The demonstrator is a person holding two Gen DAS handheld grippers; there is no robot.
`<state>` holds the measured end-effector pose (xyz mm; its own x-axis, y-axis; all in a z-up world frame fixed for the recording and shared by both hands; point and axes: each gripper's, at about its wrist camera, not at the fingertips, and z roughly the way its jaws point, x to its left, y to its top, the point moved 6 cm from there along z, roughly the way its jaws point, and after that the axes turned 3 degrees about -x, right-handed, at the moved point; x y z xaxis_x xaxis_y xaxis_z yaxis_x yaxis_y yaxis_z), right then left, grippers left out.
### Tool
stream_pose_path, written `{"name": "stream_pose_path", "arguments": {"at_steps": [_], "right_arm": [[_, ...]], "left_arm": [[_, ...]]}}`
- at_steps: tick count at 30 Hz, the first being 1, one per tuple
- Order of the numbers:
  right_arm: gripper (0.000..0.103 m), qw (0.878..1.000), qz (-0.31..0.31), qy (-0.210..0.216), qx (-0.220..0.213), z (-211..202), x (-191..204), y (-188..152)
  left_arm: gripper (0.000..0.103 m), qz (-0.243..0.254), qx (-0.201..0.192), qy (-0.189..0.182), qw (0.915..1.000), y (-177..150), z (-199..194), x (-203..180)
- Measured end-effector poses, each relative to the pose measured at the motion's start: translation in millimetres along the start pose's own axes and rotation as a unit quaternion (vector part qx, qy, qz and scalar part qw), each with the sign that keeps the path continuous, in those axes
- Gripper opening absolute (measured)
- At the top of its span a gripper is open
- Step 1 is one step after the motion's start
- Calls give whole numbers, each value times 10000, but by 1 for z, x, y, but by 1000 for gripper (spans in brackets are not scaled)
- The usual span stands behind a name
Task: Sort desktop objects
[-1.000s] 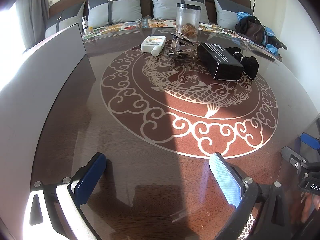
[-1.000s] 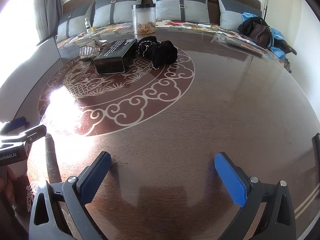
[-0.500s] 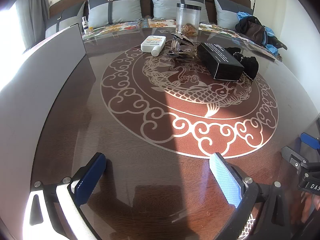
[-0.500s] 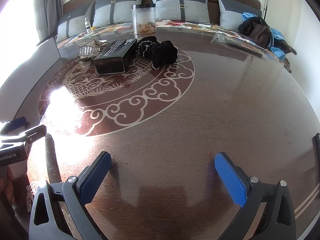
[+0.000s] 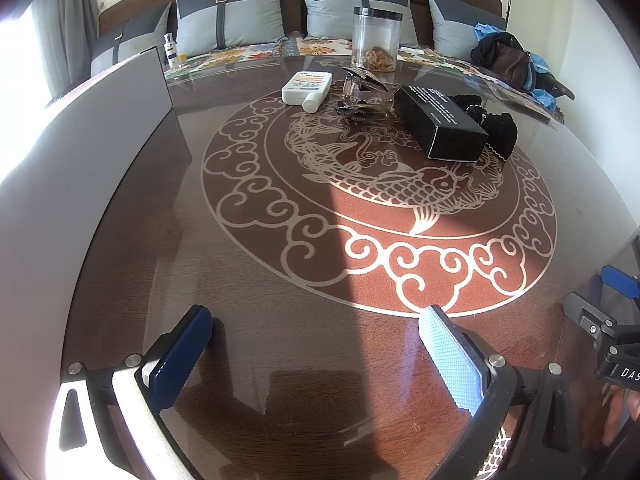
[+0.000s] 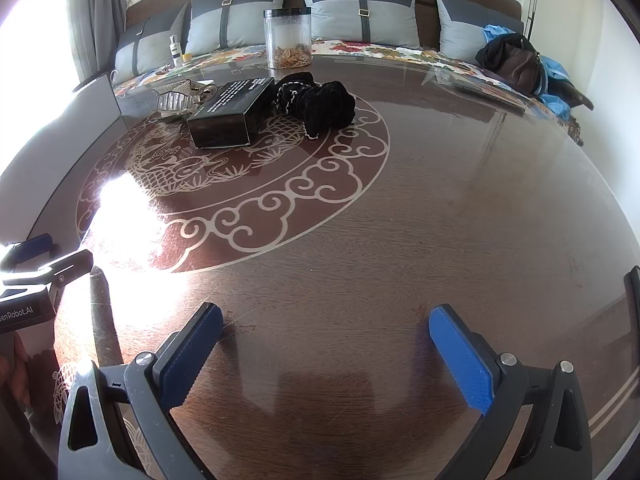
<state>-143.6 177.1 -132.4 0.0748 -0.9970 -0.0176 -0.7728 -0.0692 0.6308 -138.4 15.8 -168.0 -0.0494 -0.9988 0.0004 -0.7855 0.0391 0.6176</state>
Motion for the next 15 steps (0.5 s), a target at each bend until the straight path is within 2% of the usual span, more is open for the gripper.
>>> {"name": "stream_pose_path", "arguments": {"at_steps": [6,9,10,11,13,15], "right_arm": [[103,10000,-19,-1,15,1,0,0],[103,9993,-294,215,102,6,3,7],[103,9983,-488,271,154,11,3,14],[102,9974,-688,128,142,16,2,24],[101,9943,-1043,-207,-49,22,-1,52],[101,9923,-1175,-246,-289,27,-1,88]], "left_arm": [[103,0,0,0,10000,0,0,0],[103,0,-1,0,10000,0,0,0],[103,0,0,1,10000,0,0,0],[103,-1,-1,1,10000,0,0,0],[103,-1,-1,1,10000,0,0,0],[103,-1,-1,1,10000,0,0,0]]}}
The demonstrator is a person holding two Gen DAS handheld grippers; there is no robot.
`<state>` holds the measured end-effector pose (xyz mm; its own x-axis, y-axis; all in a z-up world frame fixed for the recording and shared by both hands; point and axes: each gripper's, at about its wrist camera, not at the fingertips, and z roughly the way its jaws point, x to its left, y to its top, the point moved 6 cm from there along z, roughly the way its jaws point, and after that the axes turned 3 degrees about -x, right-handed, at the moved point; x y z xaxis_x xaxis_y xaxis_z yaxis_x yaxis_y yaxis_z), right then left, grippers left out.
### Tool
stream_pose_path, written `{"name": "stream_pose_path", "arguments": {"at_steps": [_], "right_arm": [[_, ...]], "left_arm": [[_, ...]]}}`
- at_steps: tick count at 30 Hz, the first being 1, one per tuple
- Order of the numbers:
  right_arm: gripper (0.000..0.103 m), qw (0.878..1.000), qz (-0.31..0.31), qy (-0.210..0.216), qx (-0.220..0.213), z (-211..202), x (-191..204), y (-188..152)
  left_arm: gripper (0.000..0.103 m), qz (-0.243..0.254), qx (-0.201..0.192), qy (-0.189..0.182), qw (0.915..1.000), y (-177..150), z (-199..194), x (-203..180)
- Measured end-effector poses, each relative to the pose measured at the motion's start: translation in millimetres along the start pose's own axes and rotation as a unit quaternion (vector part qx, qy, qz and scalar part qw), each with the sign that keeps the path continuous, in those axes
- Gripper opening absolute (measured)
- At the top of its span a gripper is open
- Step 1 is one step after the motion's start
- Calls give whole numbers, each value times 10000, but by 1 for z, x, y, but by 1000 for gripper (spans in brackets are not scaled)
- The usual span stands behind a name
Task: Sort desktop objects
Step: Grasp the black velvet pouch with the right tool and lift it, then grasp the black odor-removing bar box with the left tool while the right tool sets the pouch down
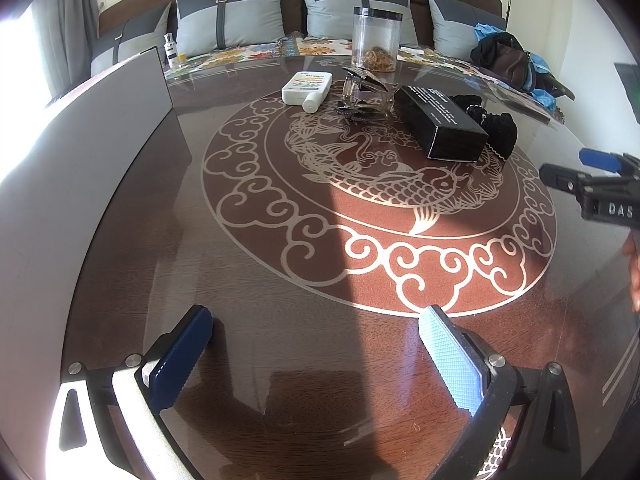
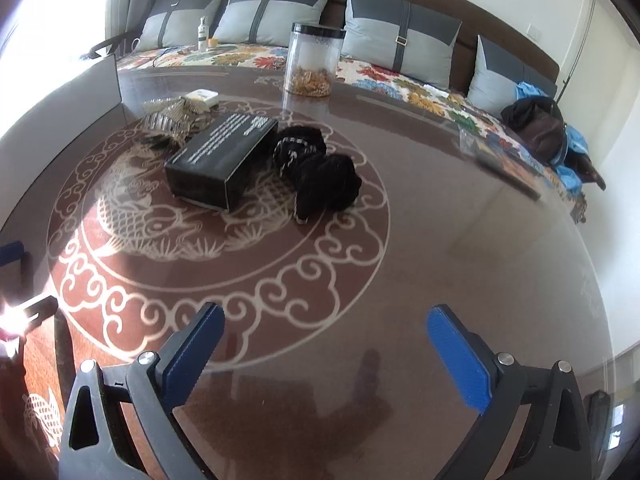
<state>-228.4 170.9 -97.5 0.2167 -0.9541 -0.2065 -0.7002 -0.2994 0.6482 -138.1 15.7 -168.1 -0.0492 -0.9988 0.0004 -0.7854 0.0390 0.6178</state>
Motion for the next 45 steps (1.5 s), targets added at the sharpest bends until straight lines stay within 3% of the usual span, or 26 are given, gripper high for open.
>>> {"name": "stream_pose_path", "arguments": {"at_steps": [5,8,10,11,12,13,14,19,22,26,31,35,38,41,45], "right_arm": [[101,9989,-353,-13,314,48,-9,65],[101,9946,-842,98,602,77,0,77],[94,9903,-1025,379,863,92,9,75],[77,9883,-1067,572,928,95,13,75],[49,9886,-968,815,818,94,15,78],[37,9887,-856,901,842,95,14,81],[33,9894,-714,938,853,96,12,85],[33,9975,-98,269,641,100,-12,110],[33,9967,-118,383,709,106,3,122],[33,9909,-929,782,581,103,50,129],[33,9697,-1728,1655,485,68,116,103],[33,9647,-1552,2072,490,30,155,68],[33,9723,-1099,2013,449,14,154,45],[33,9707,-930,2183,388,-3,158,25],[33,9578,-1001,2652,481,-29,163,0]], "left_arm": [[103,0,0,0,10000,0,0,0],[103,-1,-1,0,10000,0,0,0],[103,-1,0,1,10000,0,-1,0],[103,-1,-1,1,10000,0,0,0],[103,-2,-3,0,10000,0,-1,0],[103,-1,-3,0,10000,0,-1,0],[103,-1,-2,0,10000,0,-1,0],[103,-1,-1,0,10000,0,-1,0],[103,-1,-1,0,10000,0,-1,0],[103,-16,-3,-26,10000,0,-1,1],[103,-13,-6,-56,10000,0,-3,1],[103,452,38,-375,9983,-14,-15,-10],[103,620,151,-520,9966,-32,-30,-12],[103,392,210,-631,9970,-49,-46,-5],[103,-33,232,-836,9962,-57,-63,5]]}}
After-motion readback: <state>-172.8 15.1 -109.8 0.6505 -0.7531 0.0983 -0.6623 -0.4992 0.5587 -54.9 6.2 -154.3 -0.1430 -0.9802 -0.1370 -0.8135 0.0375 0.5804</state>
